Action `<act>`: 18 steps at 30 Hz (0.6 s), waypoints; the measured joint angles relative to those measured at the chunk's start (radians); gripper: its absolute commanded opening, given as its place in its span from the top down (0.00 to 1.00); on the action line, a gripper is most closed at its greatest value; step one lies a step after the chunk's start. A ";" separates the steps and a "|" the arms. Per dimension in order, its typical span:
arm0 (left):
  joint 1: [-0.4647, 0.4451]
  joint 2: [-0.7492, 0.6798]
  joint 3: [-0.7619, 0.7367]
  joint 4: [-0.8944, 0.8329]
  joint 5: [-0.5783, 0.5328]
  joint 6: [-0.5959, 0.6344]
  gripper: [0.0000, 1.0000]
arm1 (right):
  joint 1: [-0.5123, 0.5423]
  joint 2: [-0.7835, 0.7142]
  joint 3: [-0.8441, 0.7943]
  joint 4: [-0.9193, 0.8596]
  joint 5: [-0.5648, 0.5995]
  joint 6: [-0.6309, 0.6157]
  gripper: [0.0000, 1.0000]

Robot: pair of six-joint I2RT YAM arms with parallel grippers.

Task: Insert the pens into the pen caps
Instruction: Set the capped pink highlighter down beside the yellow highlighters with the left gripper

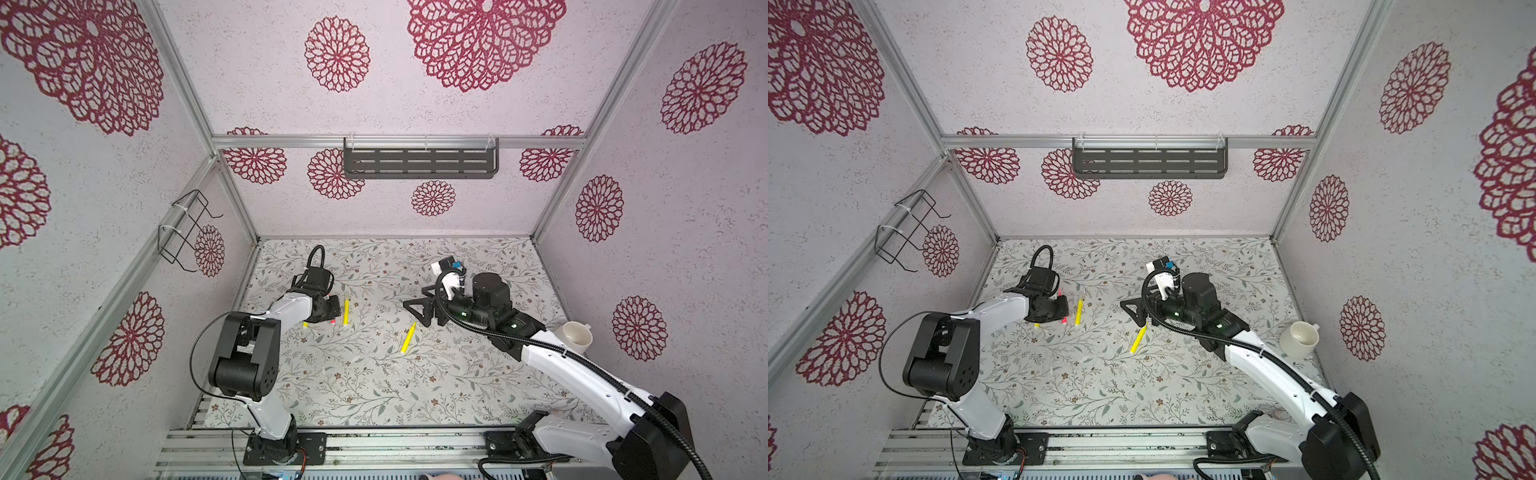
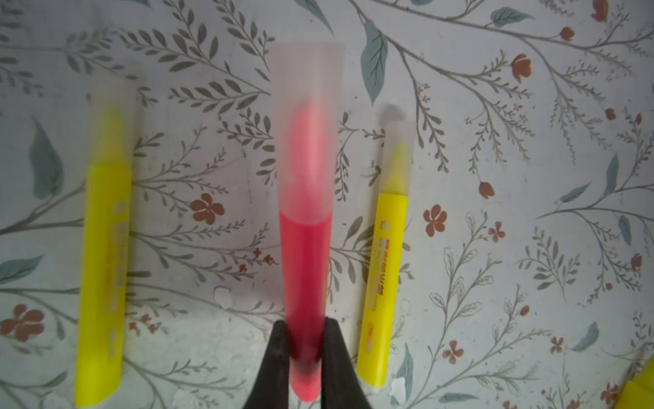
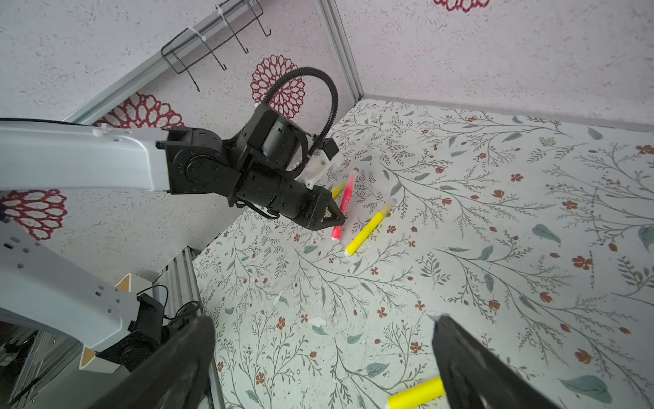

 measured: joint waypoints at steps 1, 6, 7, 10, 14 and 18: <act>0.001 0.012 0.008 -0.006 -0.001 0.000 0.89 | -0.002 0.000 0.000 0.000 0.000 0.000 0.01; 0.004 0.053 0.029 -0.017 -0.003 0.007 0.56 | -0.010 -0.010 -0.007 0.000 0.043 0.001 0.01; 0.005 0.056 0.029 -0.021 -0.005 0.008 0.50 | -0.013 -0.017 -0.014 -0.001 0.055 0.002 0.01; 0.005 0.058 0.030 -0.036 -0.015 0.010 0.35 | -0.027 -0.042 -0.028 -0.009 0.082 0.005 0.01; 0.005 0.052 0.043 -0.066 -0.036 0.008 0.29 | -0.041 -0.060 -0.031 -0.011 0.100 0.010 0.01; -0.018 -0.024 0.056 -0.115 -0.077 0.000 0.24 | -0.055 -0.071 -0.031 -0.028 0.136 0.020 0.01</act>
